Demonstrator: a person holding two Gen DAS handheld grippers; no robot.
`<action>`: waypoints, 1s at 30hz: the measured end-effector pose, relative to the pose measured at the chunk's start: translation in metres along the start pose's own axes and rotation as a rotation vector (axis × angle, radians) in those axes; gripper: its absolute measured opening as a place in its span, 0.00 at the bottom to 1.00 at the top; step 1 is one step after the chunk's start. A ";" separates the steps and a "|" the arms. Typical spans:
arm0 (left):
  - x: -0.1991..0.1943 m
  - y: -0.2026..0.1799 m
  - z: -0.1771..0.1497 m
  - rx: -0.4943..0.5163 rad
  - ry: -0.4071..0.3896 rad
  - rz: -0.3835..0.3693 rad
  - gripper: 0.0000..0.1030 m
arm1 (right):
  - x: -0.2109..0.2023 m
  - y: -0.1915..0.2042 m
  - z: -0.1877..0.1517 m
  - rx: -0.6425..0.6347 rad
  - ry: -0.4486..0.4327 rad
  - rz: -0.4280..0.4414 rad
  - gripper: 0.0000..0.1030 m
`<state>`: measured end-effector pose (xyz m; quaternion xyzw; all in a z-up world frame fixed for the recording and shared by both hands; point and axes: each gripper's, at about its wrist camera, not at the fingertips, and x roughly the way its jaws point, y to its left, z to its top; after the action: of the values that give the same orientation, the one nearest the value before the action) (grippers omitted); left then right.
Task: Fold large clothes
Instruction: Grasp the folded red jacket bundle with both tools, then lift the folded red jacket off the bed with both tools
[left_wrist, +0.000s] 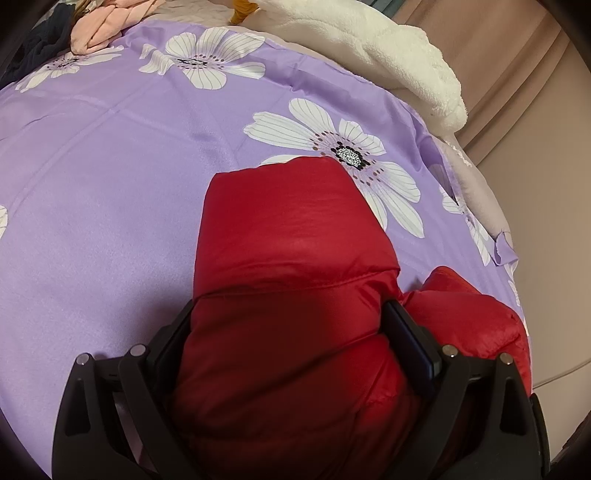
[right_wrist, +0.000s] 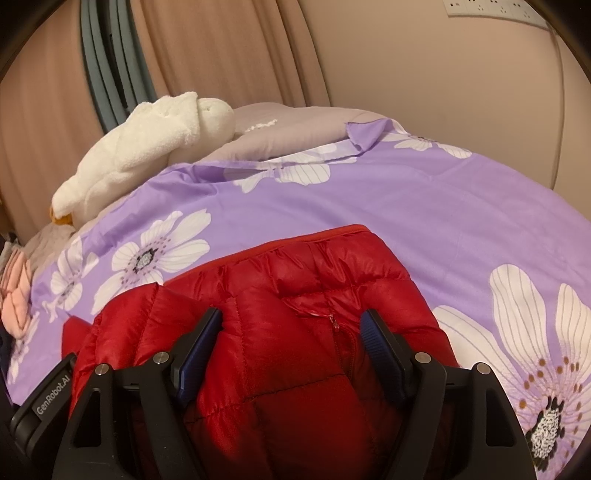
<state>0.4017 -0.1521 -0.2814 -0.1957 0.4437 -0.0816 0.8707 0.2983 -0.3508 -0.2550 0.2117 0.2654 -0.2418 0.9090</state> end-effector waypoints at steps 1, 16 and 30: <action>0.000 0.000 0.000 -0.002 0.000 -0.002 0.93 | 0.000 0.000 0.000 0.000 0.000 0.000 0.74; -0.086 0.029 -0.028 -0.040 0.015 -0.185 0.93 | -0.061 -0.016 -0.011 0.033 0.018 0.085 0.75; -0.108 0.014 -0.117 0.227 0.060 -0.268 1.00 | -0.071 -0.089 -0.075 0.252 0.143 0.252 0.92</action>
<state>0.2435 -0.1362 -0.2692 -0.1509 0.4276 -0.2523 0.8549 0.1686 -0.3598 -0.2939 0.3721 0.2681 -0.1419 0.8772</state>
